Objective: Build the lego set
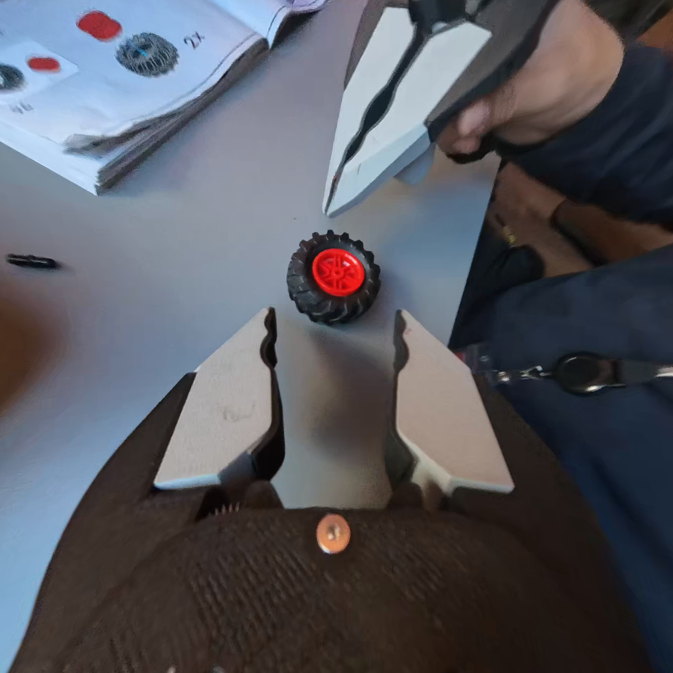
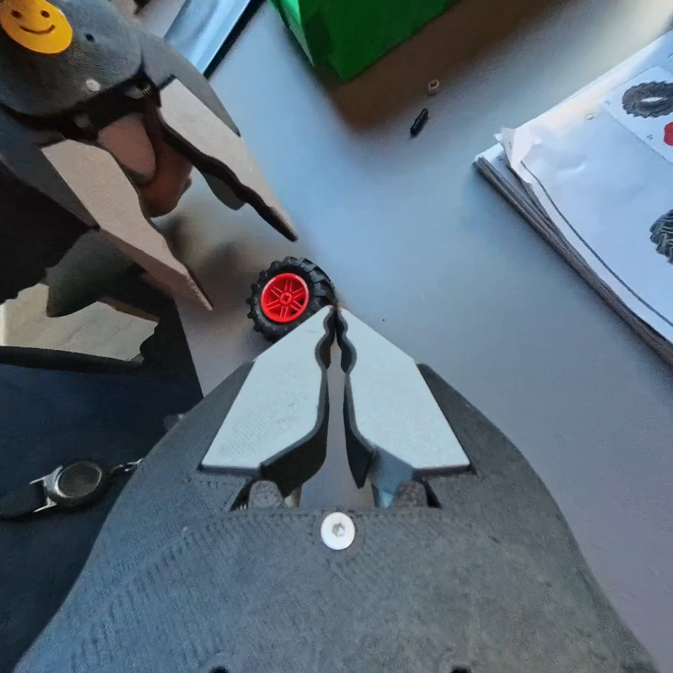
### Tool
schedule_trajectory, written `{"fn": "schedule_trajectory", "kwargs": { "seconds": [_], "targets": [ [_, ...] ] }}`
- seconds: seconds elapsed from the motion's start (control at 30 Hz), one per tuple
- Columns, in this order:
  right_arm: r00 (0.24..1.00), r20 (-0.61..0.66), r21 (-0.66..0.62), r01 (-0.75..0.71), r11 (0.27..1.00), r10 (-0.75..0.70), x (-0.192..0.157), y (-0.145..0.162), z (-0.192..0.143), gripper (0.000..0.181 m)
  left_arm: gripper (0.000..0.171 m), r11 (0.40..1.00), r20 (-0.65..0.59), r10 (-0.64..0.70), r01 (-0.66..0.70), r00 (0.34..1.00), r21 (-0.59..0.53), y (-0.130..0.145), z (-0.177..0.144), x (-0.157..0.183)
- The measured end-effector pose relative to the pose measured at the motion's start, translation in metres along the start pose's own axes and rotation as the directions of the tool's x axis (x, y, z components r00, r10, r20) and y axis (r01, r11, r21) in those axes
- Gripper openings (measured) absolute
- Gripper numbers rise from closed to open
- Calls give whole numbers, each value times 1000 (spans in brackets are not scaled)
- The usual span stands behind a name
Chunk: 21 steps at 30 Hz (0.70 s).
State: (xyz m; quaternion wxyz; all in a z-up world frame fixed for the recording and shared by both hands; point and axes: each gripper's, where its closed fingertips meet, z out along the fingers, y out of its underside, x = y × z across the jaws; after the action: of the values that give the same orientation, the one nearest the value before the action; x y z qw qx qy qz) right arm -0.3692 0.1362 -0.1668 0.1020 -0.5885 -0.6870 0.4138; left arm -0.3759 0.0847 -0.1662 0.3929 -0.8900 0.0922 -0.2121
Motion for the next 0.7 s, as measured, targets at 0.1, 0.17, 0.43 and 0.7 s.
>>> {"fn": "schedule_trajectory", "kwargs": {
  "seconds": [0.1,0.17,0.43,0.7],
  "targets": [
    [1000,-21,29,8,1000,-7,0,-2,0,0,61,996,-28,-68,66,997,-65,5,10,-3],
    [999,32,3,10,1000,-10,-9,3,2,0,62,995,-18,-64,63,998,-79,5,16,-3],
    [996,-49,70,72,995,-69,-9,-7,5,66,51,997,-17,-52,51,998,-61,1,24,-2],
    [951,262,12,-175,985,166,-20,-2,14,69,47,985,12,173,-173,985,-21,1,20,2]
  ]
}}
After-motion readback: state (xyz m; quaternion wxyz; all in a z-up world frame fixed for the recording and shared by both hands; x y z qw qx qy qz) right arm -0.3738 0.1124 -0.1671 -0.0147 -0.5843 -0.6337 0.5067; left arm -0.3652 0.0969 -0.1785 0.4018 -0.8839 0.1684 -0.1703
